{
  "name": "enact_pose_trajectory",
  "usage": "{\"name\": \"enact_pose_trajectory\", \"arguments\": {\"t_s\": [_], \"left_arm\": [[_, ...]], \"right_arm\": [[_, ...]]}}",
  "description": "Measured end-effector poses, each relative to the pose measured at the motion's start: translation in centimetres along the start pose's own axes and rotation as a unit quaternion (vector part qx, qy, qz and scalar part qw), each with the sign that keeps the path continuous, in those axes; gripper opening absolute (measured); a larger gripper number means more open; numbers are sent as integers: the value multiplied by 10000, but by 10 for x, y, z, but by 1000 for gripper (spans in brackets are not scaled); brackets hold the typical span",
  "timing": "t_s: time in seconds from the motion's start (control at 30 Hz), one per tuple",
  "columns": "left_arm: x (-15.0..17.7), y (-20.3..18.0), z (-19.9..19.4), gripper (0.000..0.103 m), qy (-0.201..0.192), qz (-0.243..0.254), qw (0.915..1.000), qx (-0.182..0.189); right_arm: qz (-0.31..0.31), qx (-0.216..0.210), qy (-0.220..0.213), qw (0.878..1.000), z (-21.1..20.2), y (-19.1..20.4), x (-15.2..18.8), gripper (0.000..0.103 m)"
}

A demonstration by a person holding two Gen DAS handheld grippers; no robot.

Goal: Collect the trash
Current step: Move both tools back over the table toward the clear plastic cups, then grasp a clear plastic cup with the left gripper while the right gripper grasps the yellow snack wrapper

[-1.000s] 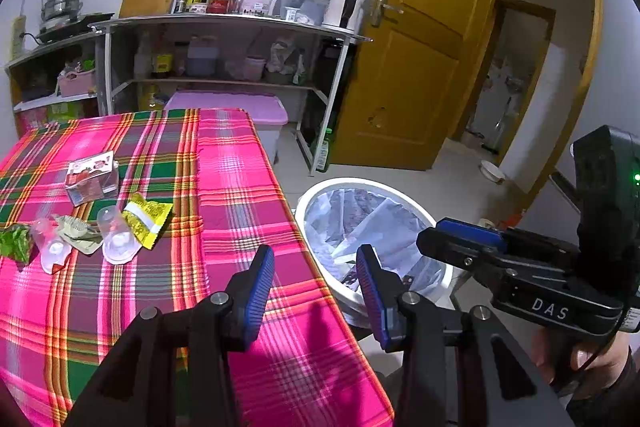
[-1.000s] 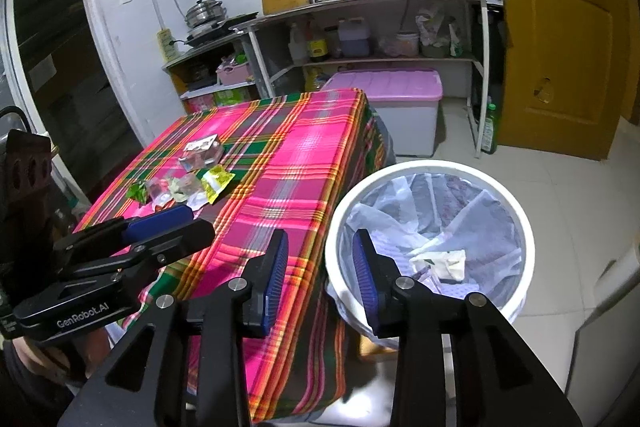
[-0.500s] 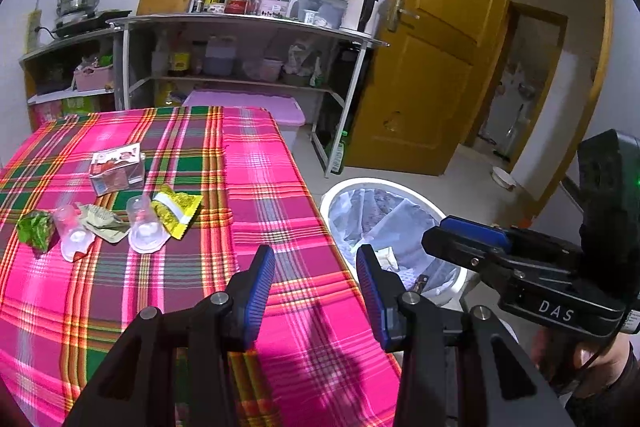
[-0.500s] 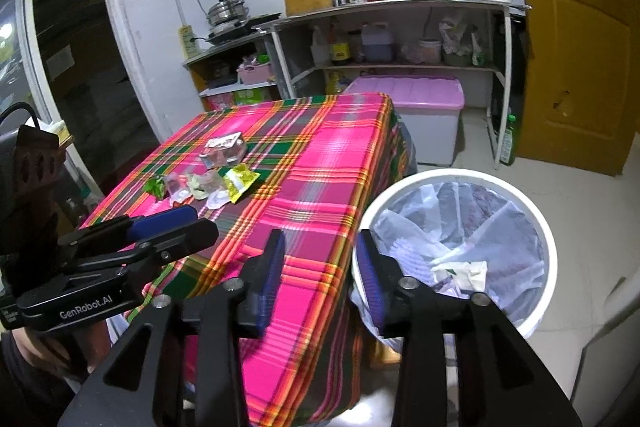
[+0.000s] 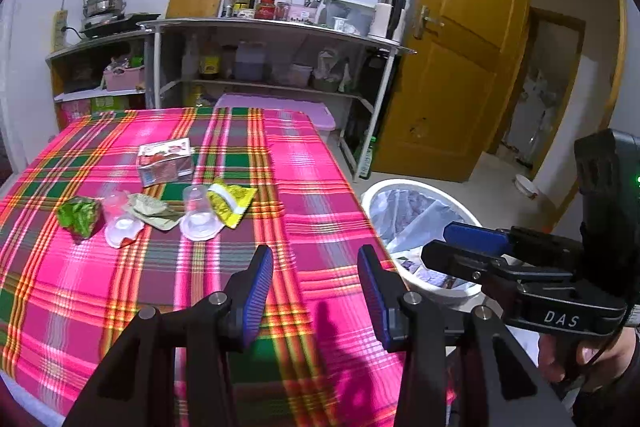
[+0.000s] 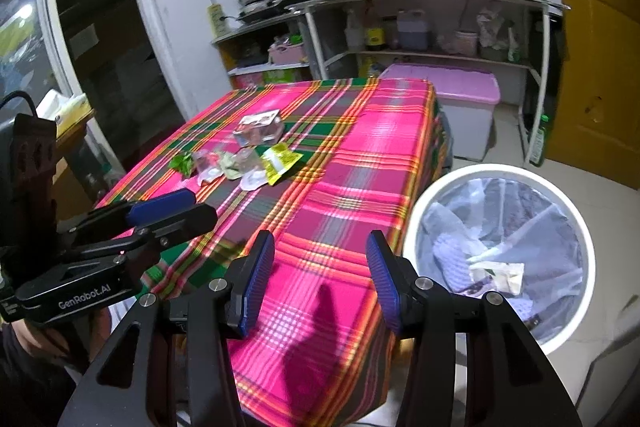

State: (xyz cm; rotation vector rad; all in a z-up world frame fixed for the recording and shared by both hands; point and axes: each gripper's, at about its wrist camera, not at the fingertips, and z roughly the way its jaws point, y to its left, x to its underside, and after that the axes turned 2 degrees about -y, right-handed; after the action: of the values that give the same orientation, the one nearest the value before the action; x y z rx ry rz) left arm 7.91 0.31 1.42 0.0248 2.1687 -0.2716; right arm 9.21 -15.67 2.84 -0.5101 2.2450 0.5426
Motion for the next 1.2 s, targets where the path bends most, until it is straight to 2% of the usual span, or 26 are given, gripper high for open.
{"name": "enact_pose_trajectory", "arguments": {"t_s": [0.3,0.8,1.2], "left_arm": [[5,26,-9,44,-38,-200,9996,-191],[5,105,-15,44,-142,-831,9923,-907],[-10,146,15,44,-29,-1036,9892,-1038]], "right_arm": [[-27,-116,249,9996,21,13,-6,49],[-45,-221,451,9987,54,30,-25,49],[-112,-285,578,9979,92,41,-41,49]]}}
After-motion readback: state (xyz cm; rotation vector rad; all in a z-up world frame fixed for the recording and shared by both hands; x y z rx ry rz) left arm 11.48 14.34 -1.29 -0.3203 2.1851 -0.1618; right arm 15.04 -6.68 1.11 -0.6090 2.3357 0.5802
